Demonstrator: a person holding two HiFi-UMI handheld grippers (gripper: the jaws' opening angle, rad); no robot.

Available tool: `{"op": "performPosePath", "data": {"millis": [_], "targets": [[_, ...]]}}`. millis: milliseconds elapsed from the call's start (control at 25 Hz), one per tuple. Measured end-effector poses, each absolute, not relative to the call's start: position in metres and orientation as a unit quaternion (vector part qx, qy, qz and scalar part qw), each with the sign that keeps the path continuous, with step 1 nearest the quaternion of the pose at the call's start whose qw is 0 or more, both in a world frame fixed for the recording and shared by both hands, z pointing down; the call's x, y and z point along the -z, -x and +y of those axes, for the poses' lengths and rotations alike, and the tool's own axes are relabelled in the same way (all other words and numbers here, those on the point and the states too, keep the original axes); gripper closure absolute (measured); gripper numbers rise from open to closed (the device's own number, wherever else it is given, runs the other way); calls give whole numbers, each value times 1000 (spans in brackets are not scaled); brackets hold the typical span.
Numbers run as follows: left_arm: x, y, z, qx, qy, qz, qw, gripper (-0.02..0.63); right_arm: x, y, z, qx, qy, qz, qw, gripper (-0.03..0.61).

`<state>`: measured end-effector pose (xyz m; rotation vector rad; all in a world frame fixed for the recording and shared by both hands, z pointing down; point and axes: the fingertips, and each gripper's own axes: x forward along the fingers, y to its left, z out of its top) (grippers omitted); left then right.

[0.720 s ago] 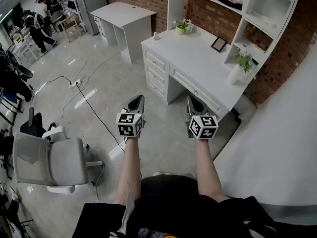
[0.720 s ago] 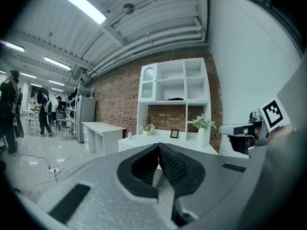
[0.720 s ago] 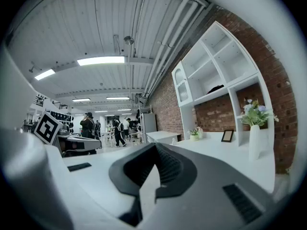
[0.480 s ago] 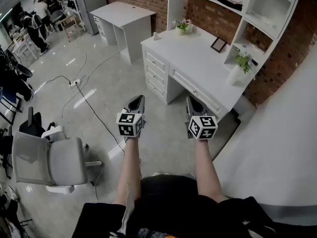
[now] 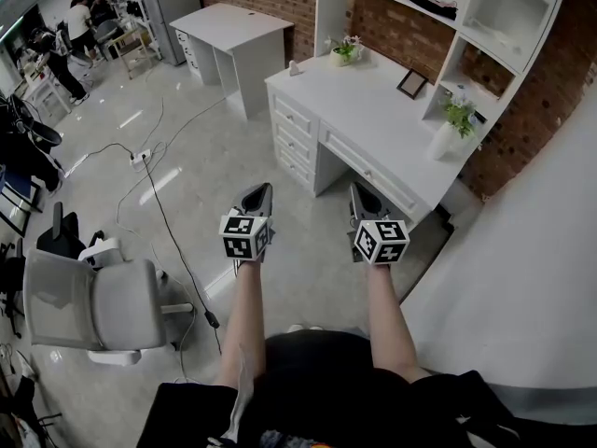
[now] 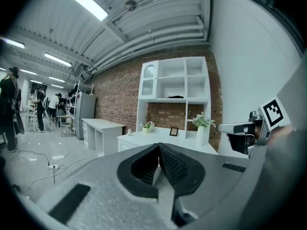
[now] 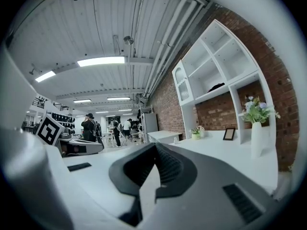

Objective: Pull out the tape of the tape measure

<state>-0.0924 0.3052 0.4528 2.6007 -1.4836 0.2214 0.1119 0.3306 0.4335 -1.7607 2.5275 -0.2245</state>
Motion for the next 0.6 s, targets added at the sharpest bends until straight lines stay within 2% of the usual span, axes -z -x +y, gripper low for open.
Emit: {"op": "performPosePath", "data": {"millis": [280, 440, 520, 600], "targets": [[-454, 91, 311, -67, -871, -481, 67, 601, -434, -107, 335, 73, 568, 819, 34, 580], [-456, 92, 314, -62, -876, -474, 68, 598, -434, -100, 337, 74, 561, 824, 37, 535], [-458, 94, 317, -59, -877, -471, 69, 525, -434, -99, 339, 75, 560, 824, 38, 491], [-459, 95, 318, -57, -878, -470, 70, 483, -435, -98, 340, 77, 561, 823, 38, 472]]}}
